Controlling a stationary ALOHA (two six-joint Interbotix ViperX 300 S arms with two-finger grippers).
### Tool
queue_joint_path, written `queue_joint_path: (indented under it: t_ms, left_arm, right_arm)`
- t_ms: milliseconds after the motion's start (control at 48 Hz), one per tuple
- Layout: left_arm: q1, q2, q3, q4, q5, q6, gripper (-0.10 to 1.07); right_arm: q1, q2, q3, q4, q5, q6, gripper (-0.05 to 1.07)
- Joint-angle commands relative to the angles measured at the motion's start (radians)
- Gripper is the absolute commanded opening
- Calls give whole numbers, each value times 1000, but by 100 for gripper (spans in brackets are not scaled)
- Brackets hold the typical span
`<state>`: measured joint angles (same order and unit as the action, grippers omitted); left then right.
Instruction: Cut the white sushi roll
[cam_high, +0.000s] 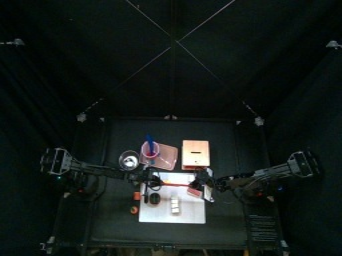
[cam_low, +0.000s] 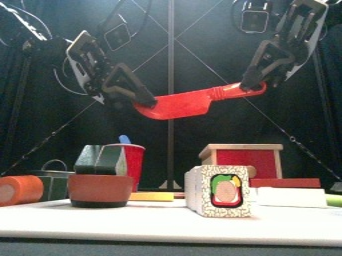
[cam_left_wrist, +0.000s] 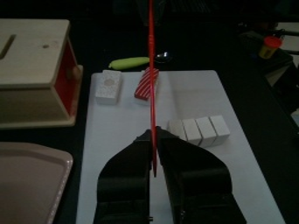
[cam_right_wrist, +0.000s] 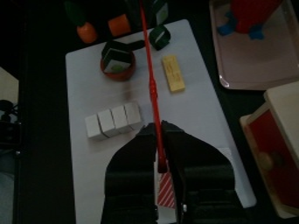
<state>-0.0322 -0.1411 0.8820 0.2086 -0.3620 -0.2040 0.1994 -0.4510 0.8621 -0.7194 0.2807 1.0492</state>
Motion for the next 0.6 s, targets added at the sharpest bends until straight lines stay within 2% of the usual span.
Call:
queue_joint_path:
  t_ms: [0,229,583]
  left_arm:
    - [-21,11,-23,-3,-25,-2,48]
    - [-98,57,-28,-87,-58,0,48]
    - [-164,123,-60,-153,-58,-3,47]
  right_arm:
    - [3,14,-37,8,-8,3,20]
    - [23,74,-41,58,-2,0,20]
    - [57,129,-35,95,2,3,20]
